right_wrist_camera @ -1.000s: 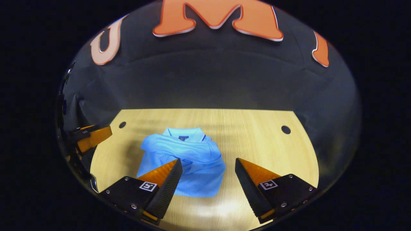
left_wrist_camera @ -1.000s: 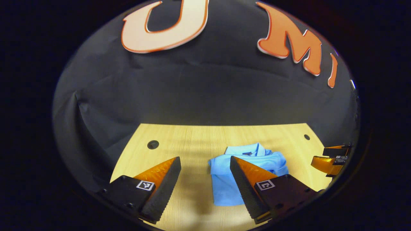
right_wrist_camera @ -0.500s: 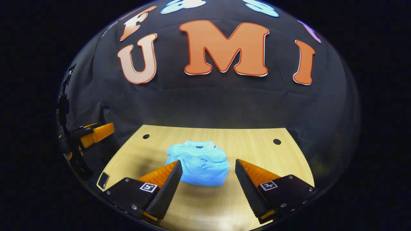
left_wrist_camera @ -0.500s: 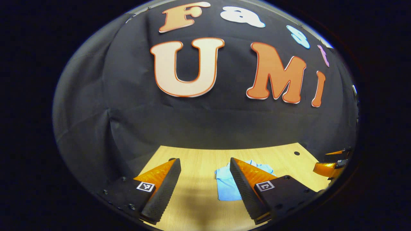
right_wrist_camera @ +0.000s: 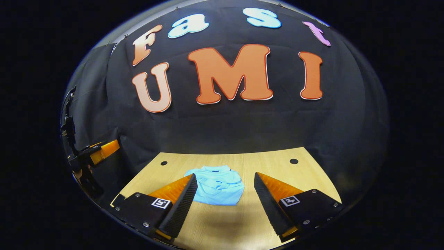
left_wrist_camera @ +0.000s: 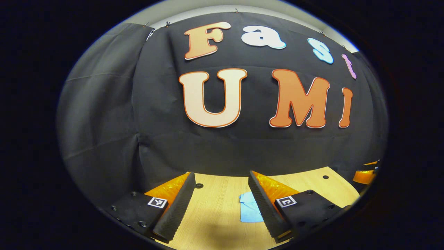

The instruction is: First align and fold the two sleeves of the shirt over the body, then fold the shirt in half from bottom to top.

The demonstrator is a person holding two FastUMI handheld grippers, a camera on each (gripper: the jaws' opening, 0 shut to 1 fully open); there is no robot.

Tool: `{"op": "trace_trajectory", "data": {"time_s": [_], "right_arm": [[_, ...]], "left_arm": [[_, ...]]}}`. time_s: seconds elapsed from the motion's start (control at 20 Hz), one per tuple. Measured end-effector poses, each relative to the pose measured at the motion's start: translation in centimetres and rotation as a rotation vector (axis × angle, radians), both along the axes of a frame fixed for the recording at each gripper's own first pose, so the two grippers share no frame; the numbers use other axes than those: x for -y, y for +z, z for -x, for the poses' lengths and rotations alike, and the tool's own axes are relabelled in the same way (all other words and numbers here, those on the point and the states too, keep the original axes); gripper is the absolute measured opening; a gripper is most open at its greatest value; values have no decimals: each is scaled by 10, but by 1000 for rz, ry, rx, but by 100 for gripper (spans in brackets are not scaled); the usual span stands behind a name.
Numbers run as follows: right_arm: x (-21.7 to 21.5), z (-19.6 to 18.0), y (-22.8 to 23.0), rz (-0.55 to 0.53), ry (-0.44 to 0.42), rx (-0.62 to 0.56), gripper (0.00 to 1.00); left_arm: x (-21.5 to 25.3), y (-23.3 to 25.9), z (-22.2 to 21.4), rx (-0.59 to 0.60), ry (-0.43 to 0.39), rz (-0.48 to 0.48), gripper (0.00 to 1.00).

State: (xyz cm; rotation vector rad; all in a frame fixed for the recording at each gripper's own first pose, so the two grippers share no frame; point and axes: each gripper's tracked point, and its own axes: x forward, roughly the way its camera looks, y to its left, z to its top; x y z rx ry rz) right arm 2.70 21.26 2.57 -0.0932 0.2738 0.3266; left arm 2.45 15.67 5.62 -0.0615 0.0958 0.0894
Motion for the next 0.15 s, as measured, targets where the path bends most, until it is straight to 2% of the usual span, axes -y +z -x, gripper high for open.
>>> {"op": "trace_trajectory", "data": {"time_s": [0.15], "right_arm": [[2,4,4,-21,7,12,99]], "left_arm": [[8,6,11,11,-8,30,98]]}}
